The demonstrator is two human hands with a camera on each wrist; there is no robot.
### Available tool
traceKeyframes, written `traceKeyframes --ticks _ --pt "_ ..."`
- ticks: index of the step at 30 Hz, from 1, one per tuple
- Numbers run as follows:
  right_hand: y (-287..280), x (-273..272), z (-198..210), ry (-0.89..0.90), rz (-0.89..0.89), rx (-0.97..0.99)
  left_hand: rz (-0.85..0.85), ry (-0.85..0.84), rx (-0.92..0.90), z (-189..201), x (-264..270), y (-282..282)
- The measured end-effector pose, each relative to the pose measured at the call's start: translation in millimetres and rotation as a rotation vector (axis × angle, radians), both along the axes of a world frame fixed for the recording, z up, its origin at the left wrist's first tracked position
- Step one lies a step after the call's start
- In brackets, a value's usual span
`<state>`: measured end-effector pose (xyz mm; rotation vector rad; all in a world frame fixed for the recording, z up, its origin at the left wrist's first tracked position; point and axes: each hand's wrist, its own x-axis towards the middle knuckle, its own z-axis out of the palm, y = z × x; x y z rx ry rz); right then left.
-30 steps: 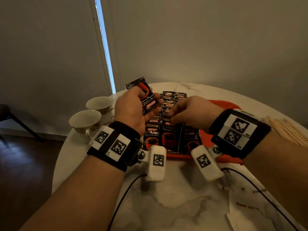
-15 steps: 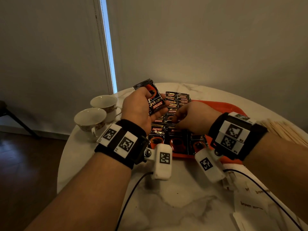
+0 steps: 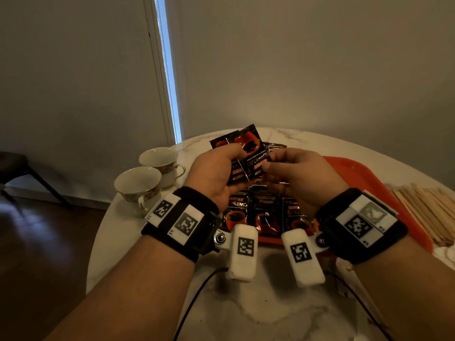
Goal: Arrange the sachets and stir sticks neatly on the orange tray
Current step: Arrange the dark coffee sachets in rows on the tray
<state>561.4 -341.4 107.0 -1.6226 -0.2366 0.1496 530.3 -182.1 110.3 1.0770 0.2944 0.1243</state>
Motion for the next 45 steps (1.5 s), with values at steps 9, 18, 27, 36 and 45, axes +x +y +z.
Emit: traceKeyframes --ticks 9,18,27,36,45 --pt "-10.5 14.1 16.5 -0.120 -0.066 0.474 -0.102 -0.033 0.170 -7.4 4.2 -3.6" --pt "-13.9 17.6 14.7 -0.046 -0.132 0.238 -0.073 -0.053 0.144 -5.5 4.0 -3.2" --pt "-1.2 14.7 7.9 -0.152 -0.109 -0.348 0.271 -0.144 -0.099 8.1 6.1 24.1" --pt "34.3 2.6 10.6 -0.170 0.068 -0.773 0.285 -0.143 -0.073 8.5 6.9 24.1" --pt "43.3 4.3 7.5 -0.130 0.059 -0.918 0.222 -0.110 -0.061 7.2 5.7 19.1"
